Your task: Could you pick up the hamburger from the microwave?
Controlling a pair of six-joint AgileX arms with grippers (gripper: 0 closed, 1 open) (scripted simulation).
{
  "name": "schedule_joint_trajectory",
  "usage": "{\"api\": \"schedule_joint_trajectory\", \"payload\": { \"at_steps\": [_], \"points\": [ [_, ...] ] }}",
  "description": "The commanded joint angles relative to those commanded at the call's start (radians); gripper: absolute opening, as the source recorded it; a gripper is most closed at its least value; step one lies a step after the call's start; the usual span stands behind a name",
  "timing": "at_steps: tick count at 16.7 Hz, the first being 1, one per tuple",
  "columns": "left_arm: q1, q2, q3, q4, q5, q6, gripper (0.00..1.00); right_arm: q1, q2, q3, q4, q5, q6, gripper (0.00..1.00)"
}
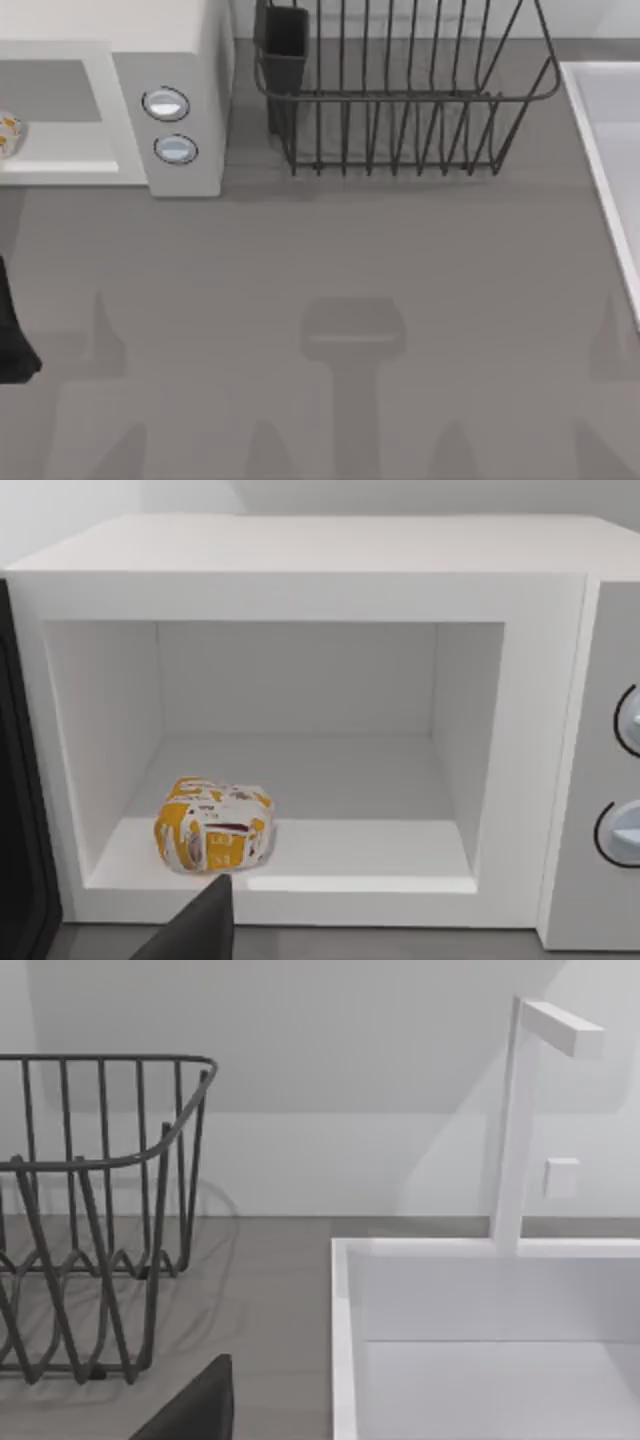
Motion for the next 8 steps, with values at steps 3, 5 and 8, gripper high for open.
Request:
{"api": "schedule_joint_trajectory", "payload": {
  "at_steps": [3, 5, 8],
  "points": [
    [0.000, 0.000, 0.000, 0.000, 0.000, 0.000, 1.00, 0.000, 0.000, 0.000, 0.000, 0.000, 0.000, 1.00],
    [0.000, 0.000, 0.000, 0.000, 0.000, 0.000, 1.00, 0.000, 0.000, 0.000, 0.000, 0.000, 0.000, 1.00],
    [0.001, 0.009, 0.004, 0.004, 0.001, 0.000, 1.00, 0.000, 0.000, 0.000, 0.000, 0.000, 0.000, 1.00]
  ]
}}
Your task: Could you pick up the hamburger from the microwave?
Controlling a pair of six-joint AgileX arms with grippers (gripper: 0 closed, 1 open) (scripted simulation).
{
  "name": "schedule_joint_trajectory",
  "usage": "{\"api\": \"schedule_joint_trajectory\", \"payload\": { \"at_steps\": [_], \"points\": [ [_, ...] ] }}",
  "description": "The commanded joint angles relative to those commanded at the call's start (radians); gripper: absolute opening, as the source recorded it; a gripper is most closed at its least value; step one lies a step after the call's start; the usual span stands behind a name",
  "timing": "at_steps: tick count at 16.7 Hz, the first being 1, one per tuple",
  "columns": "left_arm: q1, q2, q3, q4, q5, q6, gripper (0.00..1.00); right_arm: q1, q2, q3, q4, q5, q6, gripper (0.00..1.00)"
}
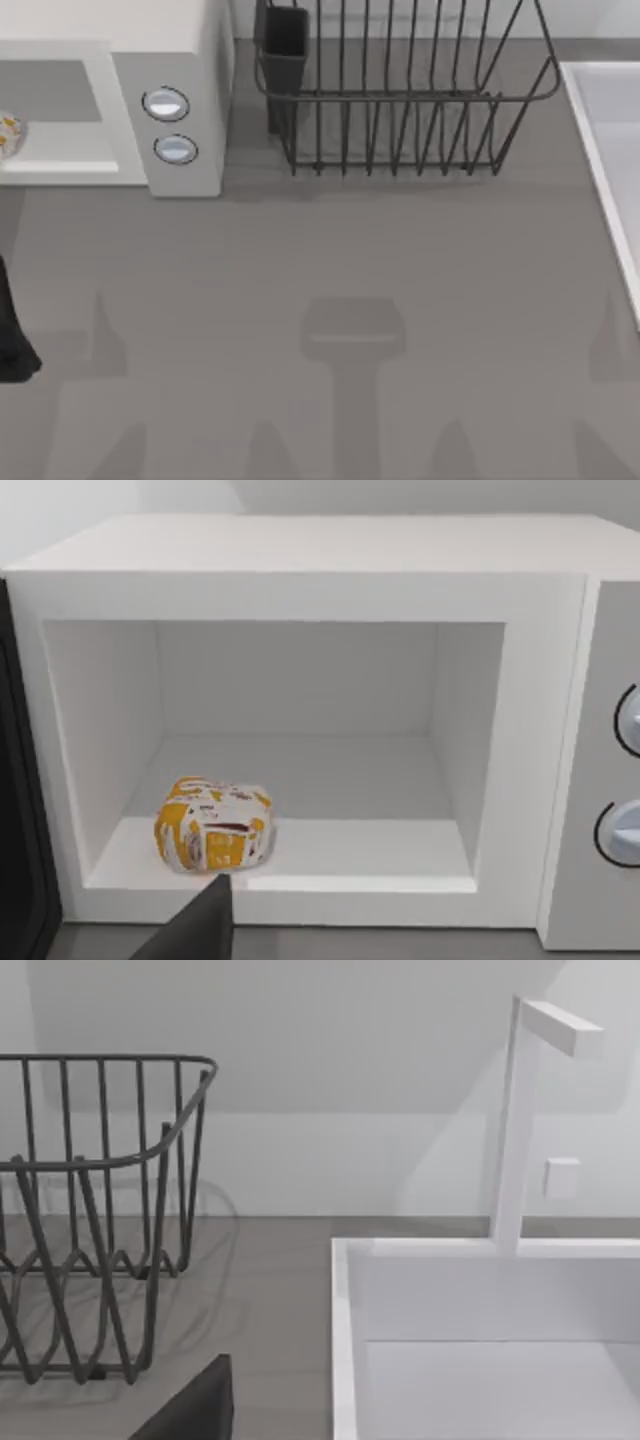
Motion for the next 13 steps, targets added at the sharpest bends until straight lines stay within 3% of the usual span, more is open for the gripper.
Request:
{"api": "schedule_joint_trajectory", "payload": {
  "at_steps": [6, 13],
  "points": [
    [0.026, 0.253, 0.102, 0.116, 0.028, 0.011, 1.00, 0.000, 0.000, 0.000, 0.000, 0.000, 0.000, 1.00],
    [0.088, 0.859, 0.346, 0.393, 0.096, 0.036, 1.00, 0.000, 0.000, 0.000, 0.000, 0.000, 0.000, 1.00]
  ]
}}
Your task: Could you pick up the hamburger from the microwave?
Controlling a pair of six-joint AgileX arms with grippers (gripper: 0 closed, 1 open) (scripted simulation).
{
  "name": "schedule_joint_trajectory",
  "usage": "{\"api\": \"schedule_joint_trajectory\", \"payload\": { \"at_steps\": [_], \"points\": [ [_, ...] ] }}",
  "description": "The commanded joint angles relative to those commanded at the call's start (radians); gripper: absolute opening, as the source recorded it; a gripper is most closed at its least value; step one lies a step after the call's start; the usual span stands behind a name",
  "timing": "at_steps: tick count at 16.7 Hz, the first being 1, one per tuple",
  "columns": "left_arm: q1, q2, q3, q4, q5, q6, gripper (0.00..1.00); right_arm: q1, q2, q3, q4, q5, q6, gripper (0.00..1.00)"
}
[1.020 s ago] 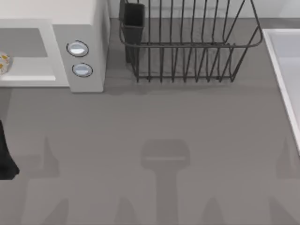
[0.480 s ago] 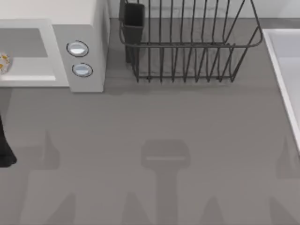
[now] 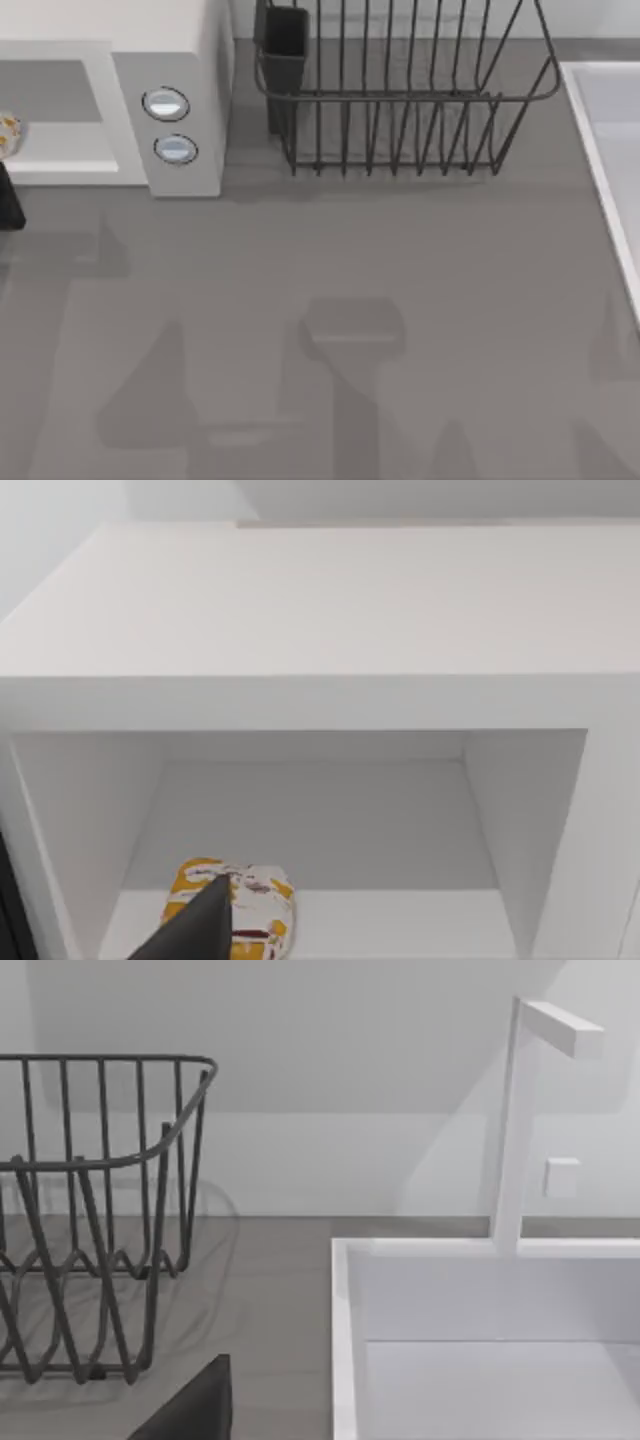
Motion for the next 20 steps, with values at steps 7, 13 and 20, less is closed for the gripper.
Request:
{"api": "schedule_joint_trajectory", "payload": {
  "at_steps": [7, 13, 20],
  "points": [
    [0.073, 0.727, 0.288, 0.332, 0.081, 0.032, 1.00, 0.000, 0.000, 0.000, 0.000, 0.000, 0.000, 1.00],
    [0.127, 1.269, 0.499, 0.579, 0.142, 0.056, 1.00, 0.000, 0.000, 0.000, 0.000, 0.000, 0.000, 1.00],
    [0.159, 1.597, 0.627, 0.729, 0.179, 0.071, 1.00, 0.000, 0.000, 0.000, 0.000, 0.000, 0.000, 1.00]
  ]
}}
